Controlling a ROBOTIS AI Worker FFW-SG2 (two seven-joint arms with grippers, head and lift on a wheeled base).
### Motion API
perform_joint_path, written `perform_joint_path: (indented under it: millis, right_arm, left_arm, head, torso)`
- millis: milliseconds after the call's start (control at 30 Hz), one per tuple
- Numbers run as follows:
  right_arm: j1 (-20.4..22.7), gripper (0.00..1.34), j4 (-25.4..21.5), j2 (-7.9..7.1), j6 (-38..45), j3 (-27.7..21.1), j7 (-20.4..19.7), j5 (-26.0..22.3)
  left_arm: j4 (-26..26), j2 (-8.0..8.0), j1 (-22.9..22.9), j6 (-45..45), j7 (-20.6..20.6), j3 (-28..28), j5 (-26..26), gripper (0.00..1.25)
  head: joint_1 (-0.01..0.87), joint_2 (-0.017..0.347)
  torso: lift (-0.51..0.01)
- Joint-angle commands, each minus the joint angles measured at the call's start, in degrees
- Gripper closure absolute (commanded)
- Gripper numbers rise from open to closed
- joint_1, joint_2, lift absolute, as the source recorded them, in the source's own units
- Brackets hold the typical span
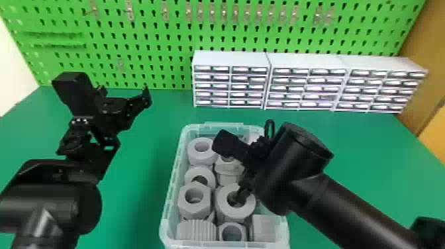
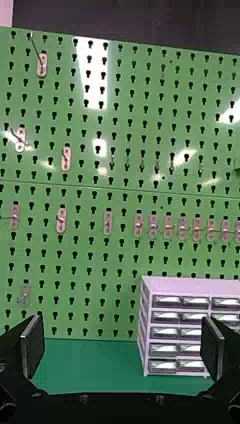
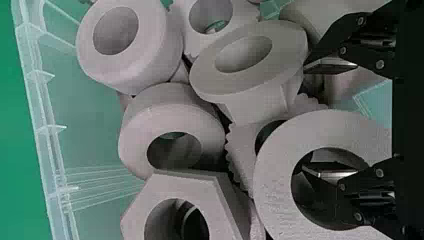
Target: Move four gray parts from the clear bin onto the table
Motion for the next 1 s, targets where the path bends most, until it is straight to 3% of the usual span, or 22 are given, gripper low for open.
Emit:
perform_joint_path:
  millis: [0,133,333,533,633,967]
  right_arm:
    - [0.1,0.56,0.1,0.01,-0.2,-0.1,0.0,0.0]
    - [0.1,0.62,0.1,0.01,-0.2,-0.1,0.0,0.0]
    - [0.1,0.91,0.1,0.10,0.0,0.1,0.0,0.2]
    - [0.1,0.94,0.0,0.10,0.0,0.3,0.0,0.9]
    - [0.1,1.01,-0.3,0.10,0.0,0.4,0.0,1.3]
    - [0.1,1.01,-1.5,0.19,0.0,-0.5,0.0,3.3]
  left_arm:
    - [0.0,0.00,0.0,0.0,0.0,0.1,0.0,0.11]
    - [0.0,0.00,0.0,0.0,0.0,0.0,0.0,0.11]
    - [0.0,0.00,0.0,0.0,0.0,0.0,0.0,0.11]
    - [0.0,0.00,0.1,0.0,0.0,0.1,0.0,0.11]
    - [0.0,0.00,0.1,0.0,0.0,0.1,0.0,0.11]
    - [0.0,0.00,0.2,0.0,-0.1,0.2,0.0,0.11]
  head:
    - [0.687,0.026]
    - [0.687,0.026]
    - [0.687,0.026]
    - [0.687,0.026]
    - [0.687,0.026]
    - [0.687,0.026]
  torso:
    - [-0.050]
    - [-0.050]
    - [-0.050]
    - [-0.050]
    - [-0.050]
    - [-0.050]
